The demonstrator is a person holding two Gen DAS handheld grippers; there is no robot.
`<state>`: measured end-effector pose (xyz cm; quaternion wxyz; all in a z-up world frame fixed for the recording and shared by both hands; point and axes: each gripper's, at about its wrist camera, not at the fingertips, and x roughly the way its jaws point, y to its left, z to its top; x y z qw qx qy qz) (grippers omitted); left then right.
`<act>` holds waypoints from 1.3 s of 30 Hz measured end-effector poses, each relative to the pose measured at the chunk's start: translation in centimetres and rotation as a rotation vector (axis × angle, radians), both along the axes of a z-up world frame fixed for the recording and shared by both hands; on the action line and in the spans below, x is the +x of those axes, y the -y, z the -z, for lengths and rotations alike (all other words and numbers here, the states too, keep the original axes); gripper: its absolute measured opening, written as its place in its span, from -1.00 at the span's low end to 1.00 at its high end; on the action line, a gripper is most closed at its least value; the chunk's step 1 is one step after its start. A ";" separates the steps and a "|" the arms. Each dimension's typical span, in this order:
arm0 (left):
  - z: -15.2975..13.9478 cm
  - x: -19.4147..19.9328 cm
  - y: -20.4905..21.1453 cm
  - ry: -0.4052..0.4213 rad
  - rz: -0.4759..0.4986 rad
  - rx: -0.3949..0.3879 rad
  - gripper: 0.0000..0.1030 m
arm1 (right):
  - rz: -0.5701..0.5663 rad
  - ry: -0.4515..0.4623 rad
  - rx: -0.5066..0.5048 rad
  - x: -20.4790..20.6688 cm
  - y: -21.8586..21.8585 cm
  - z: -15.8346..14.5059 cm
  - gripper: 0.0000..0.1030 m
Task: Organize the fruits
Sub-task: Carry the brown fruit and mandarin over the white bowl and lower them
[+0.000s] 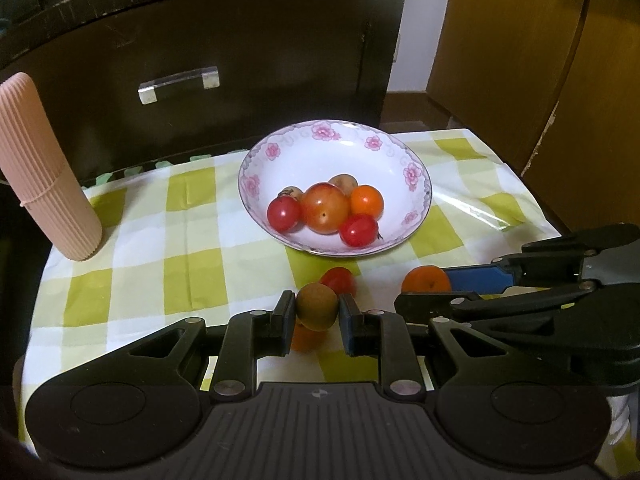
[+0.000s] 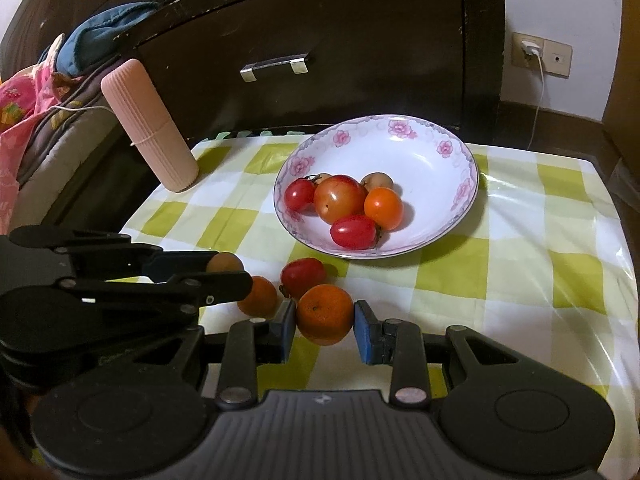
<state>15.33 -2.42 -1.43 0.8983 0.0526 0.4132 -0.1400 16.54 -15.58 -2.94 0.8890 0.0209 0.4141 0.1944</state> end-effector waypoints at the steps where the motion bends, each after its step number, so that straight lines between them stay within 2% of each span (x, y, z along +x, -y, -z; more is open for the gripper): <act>1: -0.1 0.0 0.0 0.000 -0.001 -0.001 -0.45 | 0.002 0.000 0.002 0.1 0.0 0.0 -0.40; 22: -1.1 1.6 0.8 0.023 -0.018 -0.012 -0.46 | 0.048 0.020 0.033 1.3 0.9 -0.9 -0.40; 30: -1.6 3.8 1.6 0.049 -0.014 -0.016 -0.46 | 0.090 0.041 0.047 3.2 1.8 -1.6 -0.40; 39: -2.0 7.1 2.4 0.056 -0.038 -0.063 -0.46 | 0.144 0.071 0.063 6.2 2.9 -2.3 -0.40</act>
